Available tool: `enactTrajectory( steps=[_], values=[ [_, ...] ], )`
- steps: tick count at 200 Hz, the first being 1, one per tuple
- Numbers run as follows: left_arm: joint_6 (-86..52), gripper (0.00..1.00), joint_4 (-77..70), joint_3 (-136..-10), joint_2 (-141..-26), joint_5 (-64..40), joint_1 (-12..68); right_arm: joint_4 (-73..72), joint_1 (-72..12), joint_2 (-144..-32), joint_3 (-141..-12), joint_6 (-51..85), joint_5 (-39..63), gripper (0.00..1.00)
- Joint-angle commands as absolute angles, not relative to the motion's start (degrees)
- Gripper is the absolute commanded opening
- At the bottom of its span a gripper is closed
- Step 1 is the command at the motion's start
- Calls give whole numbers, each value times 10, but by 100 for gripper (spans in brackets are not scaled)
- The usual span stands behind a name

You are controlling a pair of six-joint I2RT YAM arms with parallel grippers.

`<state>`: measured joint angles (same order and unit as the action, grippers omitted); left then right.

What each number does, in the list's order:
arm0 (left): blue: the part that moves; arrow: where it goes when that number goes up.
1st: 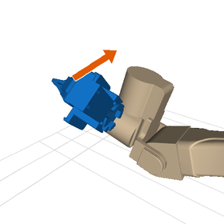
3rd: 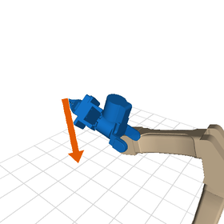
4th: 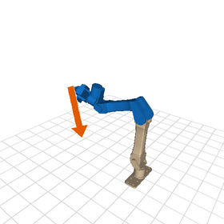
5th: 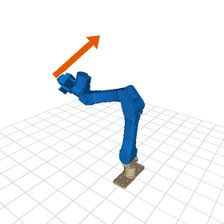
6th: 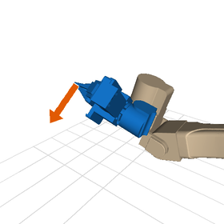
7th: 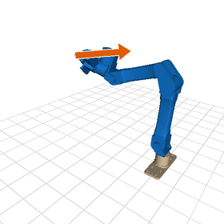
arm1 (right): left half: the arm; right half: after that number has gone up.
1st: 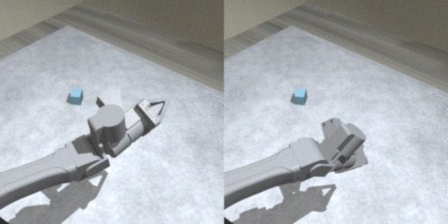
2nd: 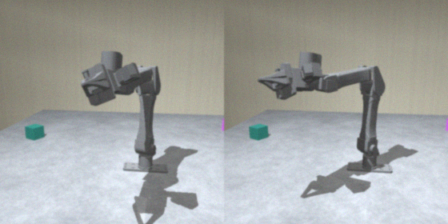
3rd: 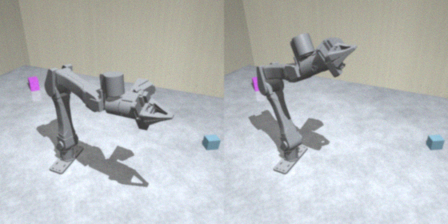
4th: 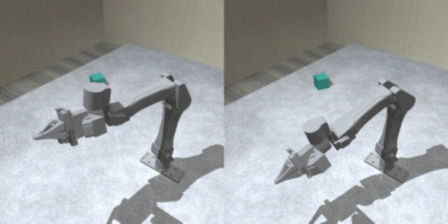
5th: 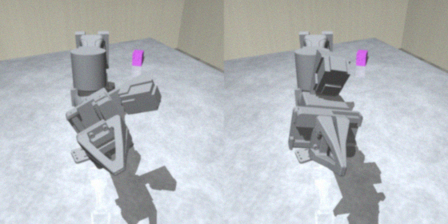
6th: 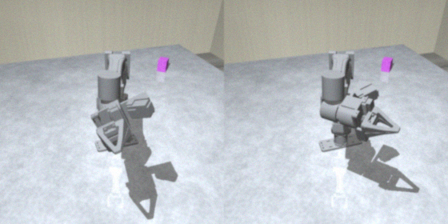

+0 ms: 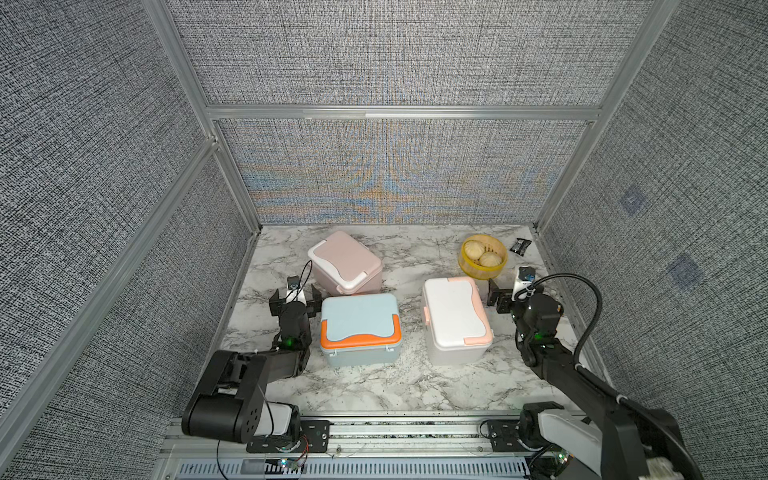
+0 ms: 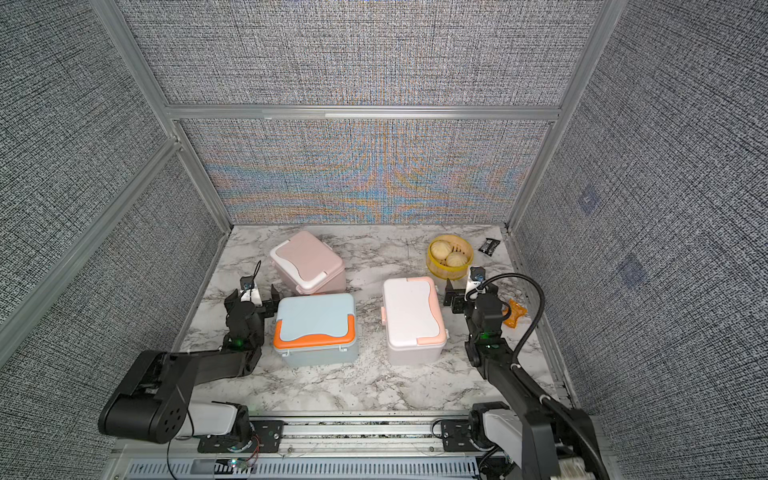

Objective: Open first aid kits and take out gauze
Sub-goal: Move the first aid kit to the center of the board.

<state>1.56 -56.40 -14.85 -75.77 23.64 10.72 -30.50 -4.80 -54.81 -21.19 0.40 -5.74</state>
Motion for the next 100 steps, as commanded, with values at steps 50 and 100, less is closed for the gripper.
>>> enactTrajectory(
  steps=[50,100],
  values=[
    [-199,100,-188,-234,-447,143,110,116,-49,-275,-329,160,-11,99],
    [-322,100,-4,-287,-296,-50,110,277,-49,-216,-404,239,38,99]
  ],
)
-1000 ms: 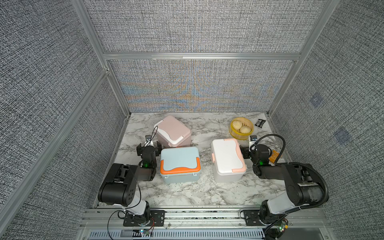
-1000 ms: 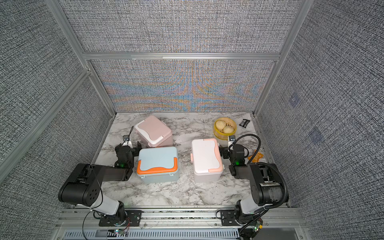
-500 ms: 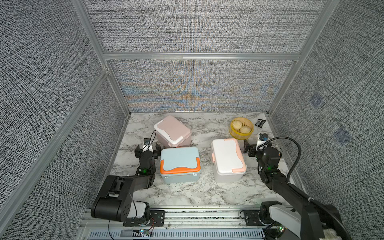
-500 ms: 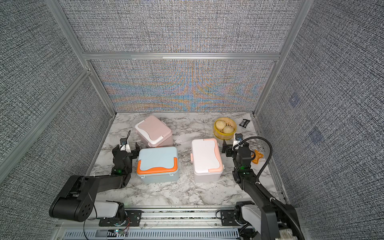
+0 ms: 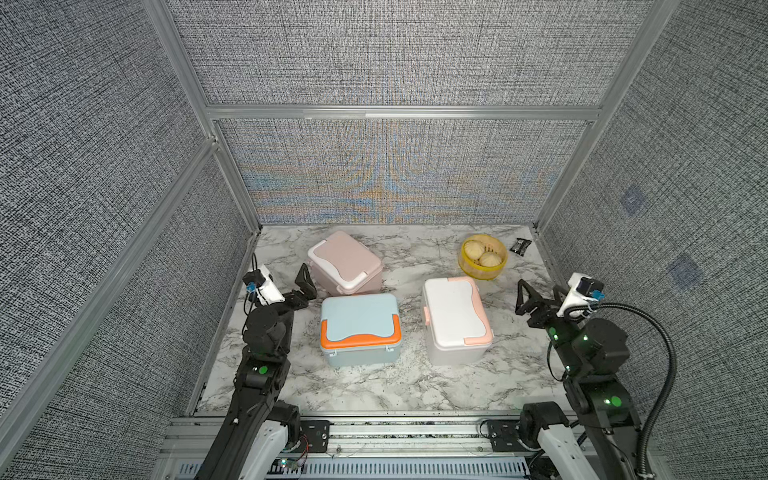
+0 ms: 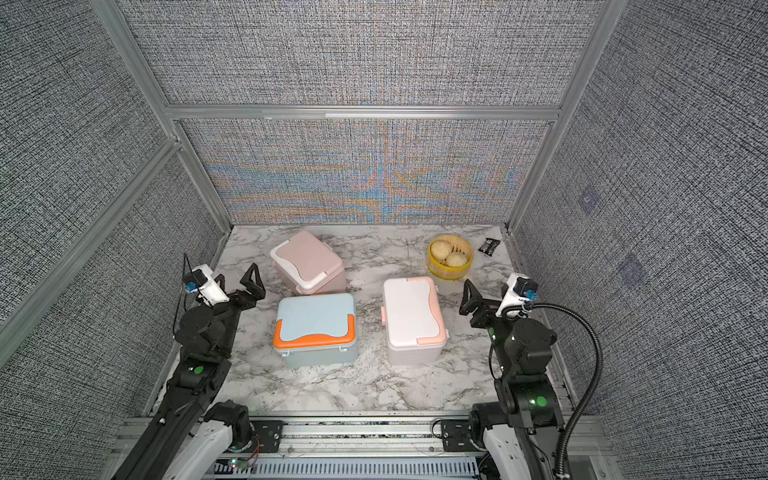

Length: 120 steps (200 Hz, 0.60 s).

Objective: Open first aid kits and take out gauze
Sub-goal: Move the first aid kit to the center of the board.

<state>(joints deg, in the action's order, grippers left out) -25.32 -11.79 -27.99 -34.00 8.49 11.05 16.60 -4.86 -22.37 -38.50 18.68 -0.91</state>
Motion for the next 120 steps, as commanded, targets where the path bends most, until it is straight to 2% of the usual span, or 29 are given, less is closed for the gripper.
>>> enactTrajectory(
  steps=[1,17,49,87,120],
  values=[
    [-321,100,-5,-286,-294,-53,110,278,-49,-216,-405,240,41,99],
    [-327,99,-29,-266,-261,-122,109,290,-49,-233,-418,250,91,99],
    [-435,100,58,-262,-246,-92,109,316,-49,-297,-433,259,190,99],
    [-447,99,175,-315,-338,-146,108,353,-61,-341,-434,256,244,98],
    [-459,100,210,-308,-315,-149,107,364,-123,-355,-445,253,275,93]
  ],
)
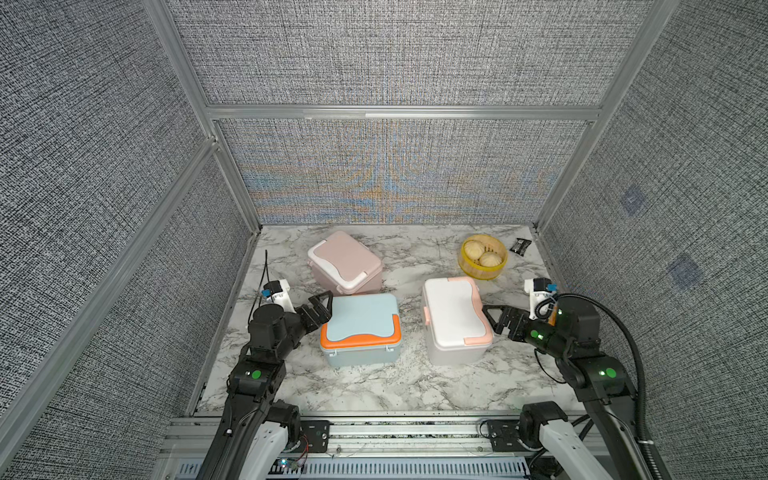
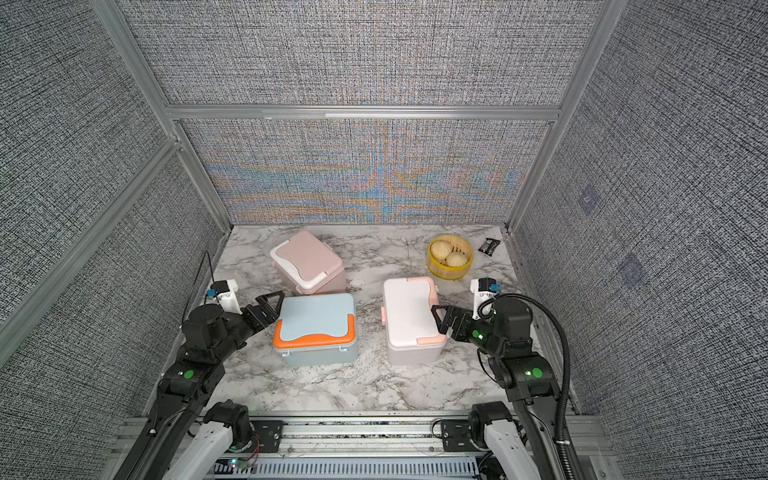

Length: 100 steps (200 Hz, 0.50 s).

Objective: Open first aid kits and take out gauze
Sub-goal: Move the first aid kit to the center of the board.

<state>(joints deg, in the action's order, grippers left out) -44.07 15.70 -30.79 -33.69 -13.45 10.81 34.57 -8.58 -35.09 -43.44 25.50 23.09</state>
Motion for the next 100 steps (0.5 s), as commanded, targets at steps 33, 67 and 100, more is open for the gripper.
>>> enactTrajectory(
  steps=[33,67,100],
  values=[
    [-469,100,305,-329,-253,-88,107,349,-250,-379,-475,259,247,90],
    [-468,99,390,-367,-265,-105,107,325,-431,-474,-516,251,170,89],
    [-482,99,430,-365,-238,-146,108,327,-597,-607,-587,235,65,89]
  ],
)
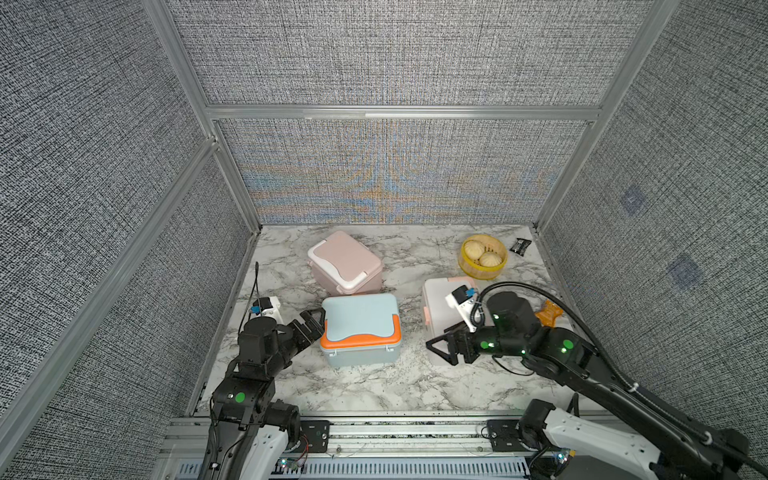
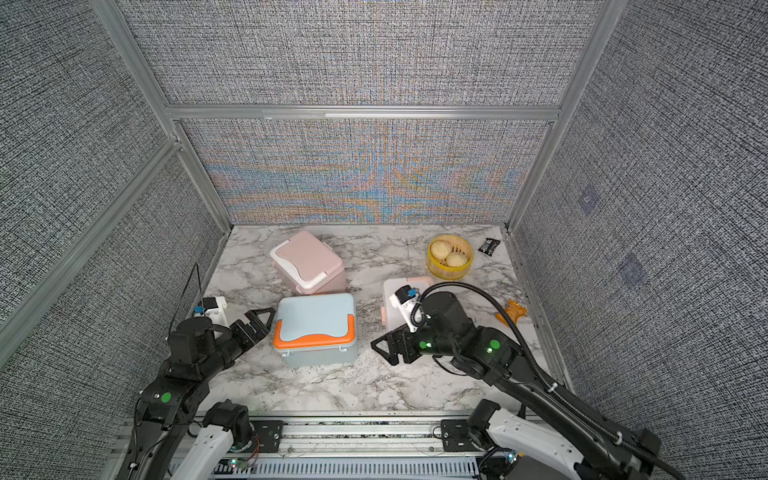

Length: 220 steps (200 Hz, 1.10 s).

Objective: Open first aid kits and take out gauze
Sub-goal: Move the first aid kit to the center of the board.

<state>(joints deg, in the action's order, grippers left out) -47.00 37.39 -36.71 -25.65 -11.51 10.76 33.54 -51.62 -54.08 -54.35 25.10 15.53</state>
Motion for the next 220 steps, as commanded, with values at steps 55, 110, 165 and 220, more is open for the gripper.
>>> enactTrajectory(
  steps=[55,110,165,220],
  values=[
    [-502,99,434,-301,-212,-216,107,398,-688,-818,-702,253,-60,93],
    [-567,100,251,-209,-270,-264,107,471,-688,-980,-815,304,-170,96],
    [-573,100,29,-217,-483,-240,107,440,-631,-1051,-901,291,-185,96],
    [-583,99,-118,-317,-729,-225,102,373,-563,-1134,-982,273,-137,96]
  ],
)
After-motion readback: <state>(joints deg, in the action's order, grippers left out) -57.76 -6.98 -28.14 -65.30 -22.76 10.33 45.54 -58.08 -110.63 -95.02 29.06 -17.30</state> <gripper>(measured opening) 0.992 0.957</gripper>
